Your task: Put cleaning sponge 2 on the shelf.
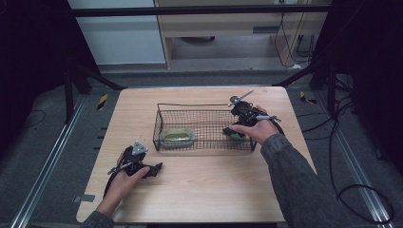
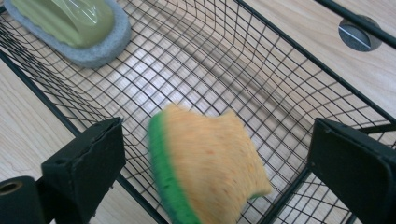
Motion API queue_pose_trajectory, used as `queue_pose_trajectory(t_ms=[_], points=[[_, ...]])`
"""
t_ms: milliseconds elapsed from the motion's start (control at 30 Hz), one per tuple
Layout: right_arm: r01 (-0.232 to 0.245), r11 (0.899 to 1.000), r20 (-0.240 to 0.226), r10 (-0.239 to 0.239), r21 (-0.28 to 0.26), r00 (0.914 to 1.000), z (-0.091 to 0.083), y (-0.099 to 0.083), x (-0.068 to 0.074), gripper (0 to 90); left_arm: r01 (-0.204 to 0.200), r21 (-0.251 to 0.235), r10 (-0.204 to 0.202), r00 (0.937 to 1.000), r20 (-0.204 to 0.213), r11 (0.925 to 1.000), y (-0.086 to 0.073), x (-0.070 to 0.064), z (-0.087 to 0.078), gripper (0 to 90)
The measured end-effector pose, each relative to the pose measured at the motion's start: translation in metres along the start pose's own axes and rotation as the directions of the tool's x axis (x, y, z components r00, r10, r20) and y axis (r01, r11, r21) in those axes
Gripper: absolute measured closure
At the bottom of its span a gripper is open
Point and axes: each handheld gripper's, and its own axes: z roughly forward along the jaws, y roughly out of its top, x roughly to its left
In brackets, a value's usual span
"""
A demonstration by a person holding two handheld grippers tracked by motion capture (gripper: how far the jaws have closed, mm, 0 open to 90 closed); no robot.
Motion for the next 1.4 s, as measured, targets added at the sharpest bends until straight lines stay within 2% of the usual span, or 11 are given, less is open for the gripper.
queue_pose_trajectory(t_ms=[233, 333, 600, 767, 867, 1067, 1167, 1233, 1400], points=[[0.016, 1.0, -0.01, -0.016, -0.013, 0.9998, -0.002, 0.006, 0.007, 6.0, 0.002, 0.0, -0.002, 1.0, 0.001, 1.0, 0.0, 0.0, 0.0, 0.0], [0.017, 1.0, 0.004, -0.016, -0.02, 0.9999, -0.006, 0.005, 0.007, 6.2, -0.001, -0.001, 0.001, 1.0, 0.001, 1.0, 0.0, 0.0, 0.0, 0.0], [-0.024, 0.996, 0.055, 0.029, -0.087, 0.9981, -0.036, -0.021, -0.01, 6.3, 0.0, 0.0, 0.0, 1.0, -0.001, 1.0, 0.0, 0.0, 0.0, 0.0], [-0.066, 0.987, 0.076, 0.078, -0.15, 0.9941, -0.055, -0.051, -0.019, 6.4, 0.0, 0.0, 0.0, 1.0, -0.001, 1.0, 0.0, 0.0, 0.0, 0.0], [-0.086, 0.982, 0.094, 0.102, -0.168, 0.9903, -0.063, -0.071, -0.022, 6.8, 0.0, -0.001, 0.0, 1.0, -0.001, 1.0, 0.0, 0.0, 0.0, 0.0], [-0.156, 0.965, 0.103, 0.181, -0.213, 0.9781, -0.068, -0.114, -0.026, 7.9, 0.0, -0.001, 0.0, 1.0, -0.001, 1.0, 0.0, 0.0, 0.0, 0.0], [-0.2, 0.954, 0.095, 0.225, -0.224, 0.9696, -0.061, -0.138, -0.026, 9.1, 0.001, -0.001, -0.001, 1.0, -0.001, 1.0, 0.0, 0.0, 0.0, 0.0], [-0.222, 0.953, 0.102, 0.247, -0.208, 0.9636, -0.047, -0.156, -0.026, 10.7, 0.0, -0.001, 0.0, 1.0, -0.001, 1.0, 0.0, 0.0, 0.0, 0.0], [-0.26, 0.95, 0.112, 0.282, -0.174, 0.953, -0.023, -0.179, -0.028, 12.1, 0.0, -0.001, 0.0, 1.0, -0.001, 1.0, 0.0, 0.0, 0.0, 0.0]])
